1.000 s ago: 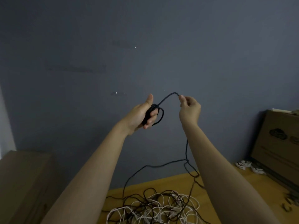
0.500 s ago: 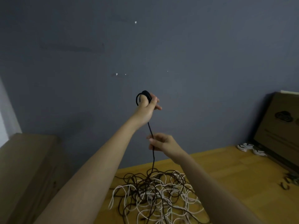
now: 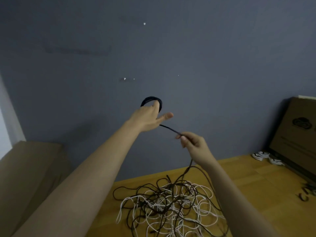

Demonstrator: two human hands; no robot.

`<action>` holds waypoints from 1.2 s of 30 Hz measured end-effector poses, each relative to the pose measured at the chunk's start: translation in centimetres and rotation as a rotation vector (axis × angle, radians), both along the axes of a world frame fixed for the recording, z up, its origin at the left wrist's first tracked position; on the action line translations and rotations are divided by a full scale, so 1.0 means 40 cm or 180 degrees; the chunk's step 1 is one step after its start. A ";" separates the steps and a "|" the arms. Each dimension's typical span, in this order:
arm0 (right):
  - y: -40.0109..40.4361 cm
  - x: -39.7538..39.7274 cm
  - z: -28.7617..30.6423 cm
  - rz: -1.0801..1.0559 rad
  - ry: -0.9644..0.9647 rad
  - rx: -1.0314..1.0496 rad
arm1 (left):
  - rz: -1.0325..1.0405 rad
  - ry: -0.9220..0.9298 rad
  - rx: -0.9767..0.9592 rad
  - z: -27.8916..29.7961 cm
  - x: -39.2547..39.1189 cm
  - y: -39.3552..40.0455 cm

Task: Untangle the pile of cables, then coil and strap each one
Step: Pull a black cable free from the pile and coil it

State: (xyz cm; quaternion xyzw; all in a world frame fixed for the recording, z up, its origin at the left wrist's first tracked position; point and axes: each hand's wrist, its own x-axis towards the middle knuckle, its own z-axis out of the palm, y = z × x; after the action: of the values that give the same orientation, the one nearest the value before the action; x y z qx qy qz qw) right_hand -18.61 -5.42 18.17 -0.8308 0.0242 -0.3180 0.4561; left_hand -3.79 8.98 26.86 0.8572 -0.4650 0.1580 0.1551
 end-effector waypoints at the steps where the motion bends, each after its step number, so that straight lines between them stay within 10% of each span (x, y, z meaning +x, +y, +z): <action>1: -0.012 -0.003 0.015 -0.0153 -0.0122 -0.0085 | -0.0010 0.0044 0.0102 -0.003 -0.002 0.005; 5: -0.044 0.002 0.078 -0.0979 -0.0686 -0.0796 | -0.0383 0.0326 0.0302 -0.037 -0.032 0.002; 8: -0.061 0.012 0.124 -0.1269 -0.1024 -0.0570 | -0.1051 0.1632 -0.0217 -0.045 -0.073 0.006; 18: 0.014 0.039 -0.008 0.0170 0.0540 0.0185 | -0.1948 0.3721 -0.2152 -0.010 -0.145 0.001; 24: 0.073 0.017 -0.130 0.0323 0.0876 0.0724 | -0.1455 0.2473 -0.2021 -0.032 -0.123 -0.028; 30: 0.080 0.005 -0.124 0.0187 0.0952 0.0188 | -0.0103 0.0648 0.0112 -0.134 -0.086 -0.010; 36: 0.024 -0.040 -0.138 -0.0074 0.1260 -0.0952 | -0.0404 0.1075 0.1285 -0.233 -0.083 0.006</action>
State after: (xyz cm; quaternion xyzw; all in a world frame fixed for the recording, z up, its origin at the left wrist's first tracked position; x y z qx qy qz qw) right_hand -20.19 -4.46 12.65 -0.9349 0.0753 -0.1544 0.3107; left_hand -7.13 9.23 17.53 0.8541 -0.5074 -0.0932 0.0660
